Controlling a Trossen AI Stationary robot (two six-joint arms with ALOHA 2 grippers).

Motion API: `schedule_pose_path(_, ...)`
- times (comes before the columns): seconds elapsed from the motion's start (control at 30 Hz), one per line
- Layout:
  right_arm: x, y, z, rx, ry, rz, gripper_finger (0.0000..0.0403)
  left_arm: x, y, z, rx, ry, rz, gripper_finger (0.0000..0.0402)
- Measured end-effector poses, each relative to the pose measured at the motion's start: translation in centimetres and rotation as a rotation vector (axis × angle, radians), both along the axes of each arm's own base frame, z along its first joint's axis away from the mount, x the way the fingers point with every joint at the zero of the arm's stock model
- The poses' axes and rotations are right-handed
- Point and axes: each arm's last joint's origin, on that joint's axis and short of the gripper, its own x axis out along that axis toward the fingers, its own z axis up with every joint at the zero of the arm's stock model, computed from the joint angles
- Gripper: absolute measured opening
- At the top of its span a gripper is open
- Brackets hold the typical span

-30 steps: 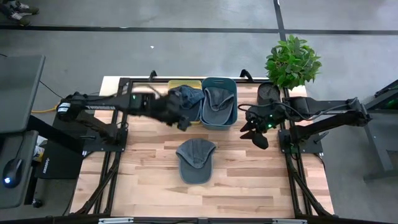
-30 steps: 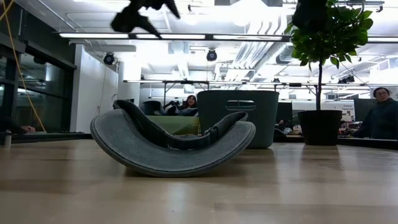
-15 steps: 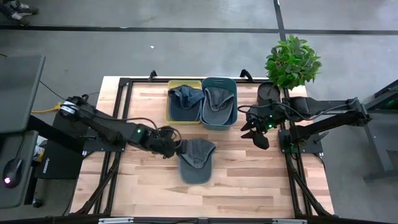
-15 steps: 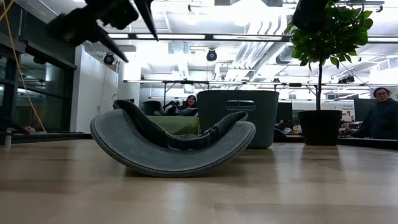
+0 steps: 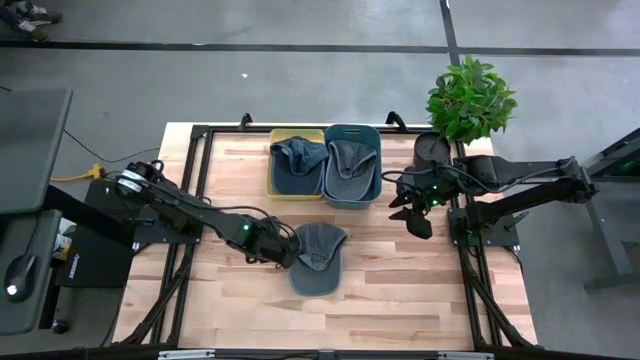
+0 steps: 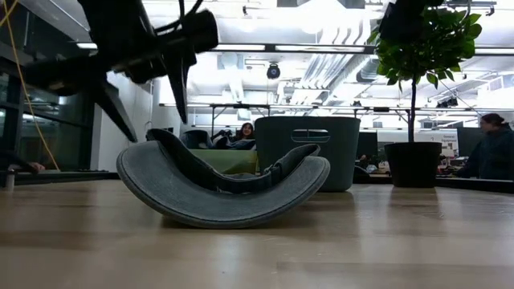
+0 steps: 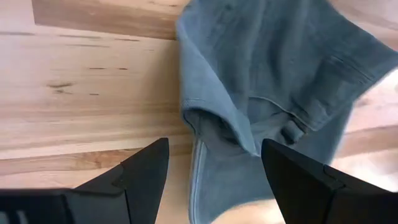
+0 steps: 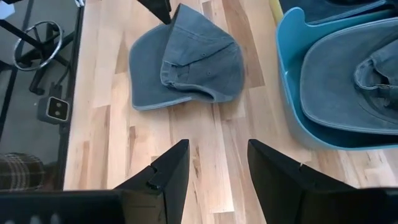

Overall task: Pick & Place hat
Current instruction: Put the grey cap into the grey bin

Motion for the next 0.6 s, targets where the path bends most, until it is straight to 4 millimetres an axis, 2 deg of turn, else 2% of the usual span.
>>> schedule_pose_path(0.27, -0.1, -0.1, -0.1, -0.031, 0.015, 0.002, 0.0157, 1.3, -0.1, -2.0, -0.03, 0.022, 0.04, 0.0254)
schedule_pose_path(0.6, -0.2, -0.1, -0.2, -0.039, 0.02, 0.011, 0.0156, 2.1, 1.1, -2.1, -0.026, -0.001, 0.058, 0.0248)
